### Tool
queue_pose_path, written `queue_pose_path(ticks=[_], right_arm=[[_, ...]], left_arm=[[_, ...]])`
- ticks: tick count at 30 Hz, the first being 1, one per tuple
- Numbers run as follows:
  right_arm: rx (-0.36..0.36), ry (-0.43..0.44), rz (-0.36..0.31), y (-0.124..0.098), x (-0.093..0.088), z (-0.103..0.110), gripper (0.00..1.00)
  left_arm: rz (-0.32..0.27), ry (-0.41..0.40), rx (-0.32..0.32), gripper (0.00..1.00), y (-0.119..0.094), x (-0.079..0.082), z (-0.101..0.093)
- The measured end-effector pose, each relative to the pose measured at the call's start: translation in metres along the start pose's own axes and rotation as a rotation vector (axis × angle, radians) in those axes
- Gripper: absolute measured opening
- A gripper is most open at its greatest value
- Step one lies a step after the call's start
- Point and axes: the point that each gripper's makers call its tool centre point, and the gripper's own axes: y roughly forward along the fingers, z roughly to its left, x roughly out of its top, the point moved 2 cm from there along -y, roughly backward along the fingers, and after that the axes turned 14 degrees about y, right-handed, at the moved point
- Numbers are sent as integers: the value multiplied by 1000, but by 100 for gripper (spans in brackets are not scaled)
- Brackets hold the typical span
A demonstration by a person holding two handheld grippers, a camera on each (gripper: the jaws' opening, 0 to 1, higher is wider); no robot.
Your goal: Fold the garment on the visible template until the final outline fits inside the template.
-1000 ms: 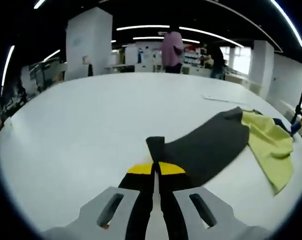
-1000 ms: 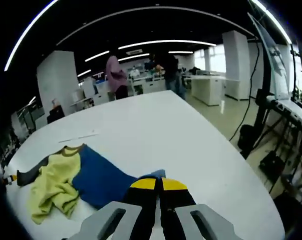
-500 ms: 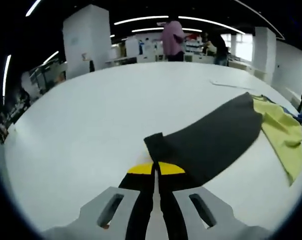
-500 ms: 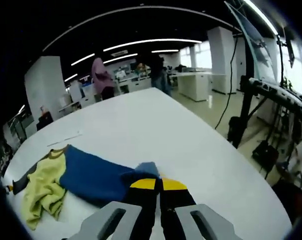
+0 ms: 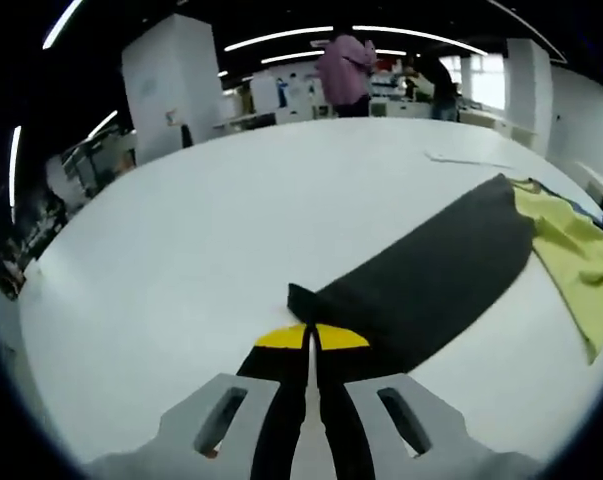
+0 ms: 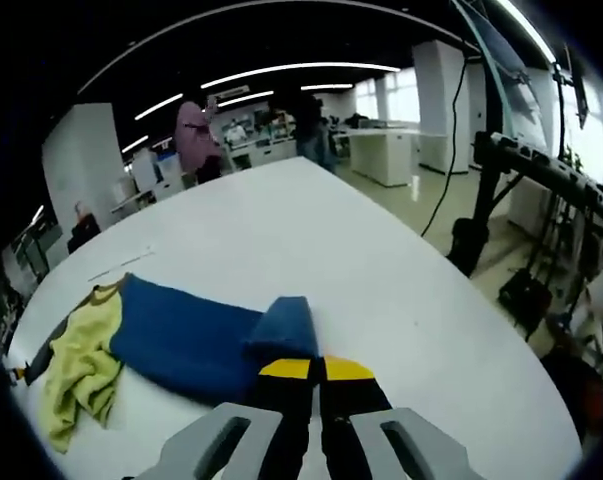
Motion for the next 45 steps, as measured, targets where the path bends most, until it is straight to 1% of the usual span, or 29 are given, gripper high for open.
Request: queue_pose_path(ticks=[3, 6, 8, 9, 10, 13, 14, 17, 19, 20, 24, 28, 31, 32, 35, 39, 41, 45], right_arm=[[-7, -13, 20, -4, -2, -1, 1], [0, -29, 34, -8, -4, 1, 9], [0, -83, 73, -12, -8, 2, 15], [5, -114, 67, -15, -6, 4, 17], [10, -128, 67, -16, -6, 6, 19], [23, -159, 78, -21, -4, 11, 27], [30, -185, 79, -22, -3, 14, 30], [43, -236, 72, -23, 2, 19, 33], [55, -257, 84, -22, 2, 23, 35], [60, -266, 90, -21, 1, 24, 35], [81, -353, 128, -16, -9, 28, 34], [85, -398, 169, -7, -18, 26, 31], [84, -428, 201, -2, -24, 23, 29], [83, -432, 206, 0, -25, 22, 28], [80, -433, 213, 4, -26, 19, 25], [68, -442, 222, 7, -26, 15, 23], [63, -446, 226, 7, -26, 13, 22], [61, -459, 237, 7, -29, 12, 20]], left_arm=[[-3, -3, -7, 0, -5, -1, -3], [-14, -2, -13, 5, -9, 1, -5], [-27, 1, -21, 10, -12, 4, -7], [-32, 4, -23, 12, -14, 5, -8], [-40, 5, -28, 17, -16, 6, -10], [-59, 13, -44, 26, -20, 10, -16], [-65, 14, -50, 29, -22, 11, -17], [-89, 31, -72, 37, -28, 15, -25], [-99, 33, -86, 42, -32, 17, -30], [-108, 24, -97, 44, -35, 18, -34], [-134, 27, -127, 50, -48, 22, -48], [-165, 31, -163, 55, -62, 25, -64], [-177, 28, -195, 58, -69, 26, -74], [-184, 39, -215, 58, -72, 27, -79], [-187, 74, -242, 62, -77, 28, -89], [-213, 86, -279, 67, -84, 36, -99], [-220, 90, -316, 70, -87, 39, -107], [-242, 108, -350, 74, -93, 46, -116]])
